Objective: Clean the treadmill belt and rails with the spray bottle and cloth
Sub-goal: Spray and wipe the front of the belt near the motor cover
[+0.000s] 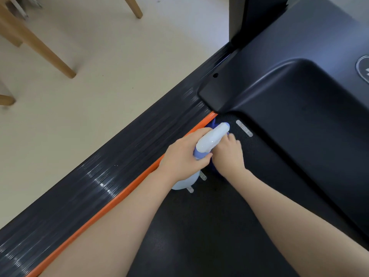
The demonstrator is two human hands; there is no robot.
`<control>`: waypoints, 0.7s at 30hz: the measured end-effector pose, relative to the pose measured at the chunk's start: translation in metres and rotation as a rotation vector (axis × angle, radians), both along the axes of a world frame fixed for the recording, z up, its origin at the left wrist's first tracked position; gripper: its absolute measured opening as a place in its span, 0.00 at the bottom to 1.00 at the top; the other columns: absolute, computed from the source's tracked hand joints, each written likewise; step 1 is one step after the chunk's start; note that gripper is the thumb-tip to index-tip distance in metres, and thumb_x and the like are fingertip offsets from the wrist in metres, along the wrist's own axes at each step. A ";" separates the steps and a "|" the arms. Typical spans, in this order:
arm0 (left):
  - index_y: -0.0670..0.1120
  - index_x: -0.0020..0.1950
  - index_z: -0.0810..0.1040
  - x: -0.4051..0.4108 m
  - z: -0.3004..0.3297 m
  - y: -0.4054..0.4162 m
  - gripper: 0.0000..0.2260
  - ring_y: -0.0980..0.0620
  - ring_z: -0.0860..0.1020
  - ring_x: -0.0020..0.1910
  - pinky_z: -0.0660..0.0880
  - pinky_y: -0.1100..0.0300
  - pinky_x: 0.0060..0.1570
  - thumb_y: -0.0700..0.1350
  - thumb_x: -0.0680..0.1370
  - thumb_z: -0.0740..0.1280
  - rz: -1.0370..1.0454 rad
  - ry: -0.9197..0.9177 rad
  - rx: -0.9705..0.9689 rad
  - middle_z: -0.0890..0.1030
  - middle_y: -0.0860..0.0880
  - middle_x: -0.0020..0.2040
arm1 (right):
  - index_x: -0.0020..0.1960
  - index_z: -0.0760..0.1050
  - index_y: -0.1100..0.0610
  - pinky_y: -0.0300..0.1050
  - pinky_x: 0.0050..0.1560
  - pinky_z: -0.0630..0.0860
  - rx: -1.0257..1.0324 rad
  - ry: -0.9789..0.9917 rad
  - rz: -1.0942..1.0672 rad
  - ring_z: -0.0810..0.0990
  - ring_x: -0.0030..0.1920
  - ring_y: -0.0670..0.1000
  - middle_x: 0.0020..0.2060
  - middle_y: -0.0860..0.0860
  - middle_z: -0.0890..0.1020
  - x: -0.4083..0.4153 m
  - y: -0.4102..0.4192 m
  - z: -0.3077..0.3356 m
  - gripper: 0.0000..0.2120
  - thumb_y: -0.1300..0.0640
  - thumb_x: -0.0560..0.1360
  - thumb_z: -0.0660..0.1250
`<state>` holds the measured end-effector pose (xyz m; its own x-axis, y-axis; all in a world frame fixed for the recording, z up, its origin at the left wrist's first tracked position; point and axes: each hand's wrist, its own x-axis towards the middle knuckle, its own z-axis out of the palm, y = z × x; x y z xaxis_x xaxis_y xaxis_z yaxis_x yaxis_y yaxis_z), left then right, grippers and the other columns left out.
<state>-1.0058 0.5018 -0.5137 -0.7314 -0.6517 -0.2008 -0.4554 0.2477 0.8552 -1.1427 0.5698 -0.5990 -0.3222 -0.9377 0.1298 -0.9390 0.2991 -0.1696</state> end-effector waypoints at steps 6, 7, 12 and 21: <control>0.62 0.58 0.68 0.009 -0.003 -0.006 0.23 0.72 0.75 0.46 0.70 0.75 0.45 0.39 0.73 0.70 0.231 0.032 0.072 0.77 0.64 0.46 | 0.55 0.77 0.55 0.50 0.34 0.66 0.071 0.054 -0.114 0.73 0.38 0.61 0.44 0.61 0.74 -0.043 -0.023 0.000 0.17 0.64 0.66 0.67; 0.60 0.57 0.69 0.010 -0.004 -0.007 0.22 0.74 0.74 0.44 0.68 0.78 0.43 0.37 0.73 0.70 0.273 0.035 0.083 0.76 0.64 0.44 | 0.55 0.78 0.56 0.51 0.33 0.66 0.047 0.047 -0.180 0.73 0.38 0.62 0.44 0.62 0.75 -0.039 -0.025 -0.002 0.17 0.65 0.67 0.65; 0.49 0.63 0.73 0.008 -0.006 -0.005 0.20 0.68 0.75 0.41 0.69 0.76 0.42 0.38 0.73 0.69 0.276 0.006 0.076 0.76 0.62 0.41 | 0.57 0.77 0.52 0.52 0.36 0.71 0.090 0.055 -0.061 0.75 0.41 0.61 0.49 0.59 0.76 -0.012 0.001 0.002 0.20 0.47 0.67 0.72; 0.59 0.55 0.69 0.008 -0.004 -0.003 0.20 0.70 0.74 0.37 0.68 0.77 0.37 0.37 0.73 0.69 0.289 -0.012 0.083 0.76 0.66 0.35 | 0.60 0.76 0.53 0.53 0.36 0.71 0.108 0.014 -0.133 0.75 0.43 0.63 0.53 0.62 0.75 -0.033 0.003 0.000 0.22 0.58 0.66 0.73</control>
